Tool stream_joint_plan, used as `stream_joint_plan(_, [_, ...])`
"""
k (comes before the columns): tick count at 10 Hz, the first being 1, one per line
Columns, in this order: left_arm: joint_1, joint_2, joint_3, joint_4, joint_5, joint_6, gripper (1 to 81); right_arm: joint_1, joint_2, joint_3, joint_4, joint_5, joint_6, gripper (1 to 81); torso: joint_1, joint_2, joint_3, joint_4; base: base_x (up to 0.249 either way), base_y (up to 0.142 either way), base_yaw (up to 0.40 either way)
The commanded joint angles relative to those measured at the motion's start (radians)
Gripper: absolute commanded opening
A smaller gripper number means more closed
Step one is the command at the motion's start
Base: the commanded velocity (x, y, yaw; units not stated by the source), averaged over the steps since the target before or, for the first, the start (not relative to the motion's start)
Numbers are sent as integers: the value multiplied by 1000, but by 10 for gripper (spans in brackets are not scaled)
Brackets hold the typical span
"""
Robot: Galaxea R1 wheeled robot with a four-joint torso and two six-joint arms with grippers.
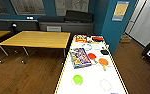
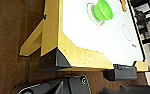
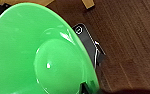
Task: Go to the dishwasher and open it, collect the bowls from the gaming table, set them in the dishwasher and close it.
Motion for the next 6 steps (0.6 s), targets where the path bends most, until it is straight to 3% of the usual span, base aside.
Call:
stream_joint_plan(1, [-263,82,24,-18,279,-121,811,34,-56,2,-16,-67,1,10,0,0,0,0,0,0,0])
stream_joint_plan(3, [-362,147,-9,-18,308,-231,811,50,-56,6,-15,-70,1,10,0,0,0,0,0,0,0])
stream_joint_plan(5, [-436,185,-66,-15,276,-404,811,65,-50,6,-13,-73,3,10,0,0,0,0,0,0,0])
stream_joint_plan(6, [-461,222,-131,-10,256,-468,811,80,-45,9,-13,-78,4,10,0,0,0,0,0,0,0])
